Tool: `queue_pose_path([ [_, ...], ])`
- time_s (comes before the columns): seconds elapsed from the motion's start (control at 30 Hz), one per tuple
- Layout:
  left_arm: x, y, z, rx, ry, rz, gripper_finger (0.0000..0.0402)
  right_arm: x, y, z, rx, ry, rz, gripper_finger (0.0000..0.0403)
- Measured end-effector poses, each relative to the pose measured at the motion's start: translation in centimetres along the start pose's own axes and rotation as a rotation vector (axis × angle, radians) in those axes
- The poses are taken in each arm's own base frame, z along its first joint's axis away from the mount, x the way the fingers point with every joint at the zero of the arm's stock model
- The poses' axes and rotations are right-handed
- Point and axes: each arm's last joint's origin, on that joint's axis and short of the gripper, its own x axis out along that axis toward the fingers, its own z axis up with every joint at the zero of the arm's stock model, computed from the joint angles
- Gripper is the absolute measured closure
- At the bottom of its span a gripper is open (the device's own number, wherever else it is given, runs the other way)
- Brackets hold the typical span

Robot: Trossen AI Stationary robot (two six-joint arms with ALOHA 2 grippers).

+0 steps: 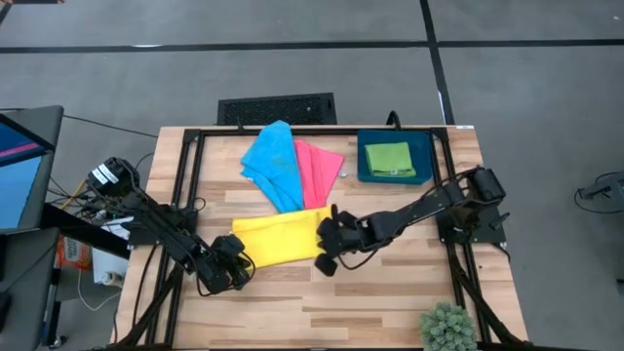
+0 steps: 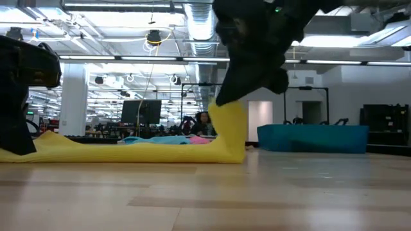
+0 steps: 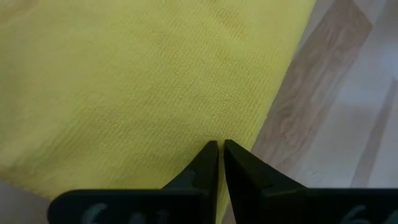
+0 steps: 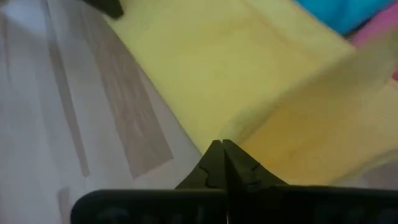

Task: Fold microfiber towels
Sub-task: Fold the yellow towel

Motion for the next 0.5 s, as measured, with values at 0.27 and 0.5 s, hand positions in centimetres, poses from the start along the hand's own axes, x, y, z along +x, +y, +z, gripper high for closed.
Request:
queue_pose_path([
  [0.27,0.0,-0.1,0.0,-0.005,-0.003,-0.013,0.0384,2.9,1.4,3.2,-0.064,-0.023,0.027,0.0392],
  [0.5,0.0,-0.2,0.0,-0.005,-0.008,-0.017,0.0384,5.1,2.1,5.6,-0.08,-0.044,0.097,0.039],
])
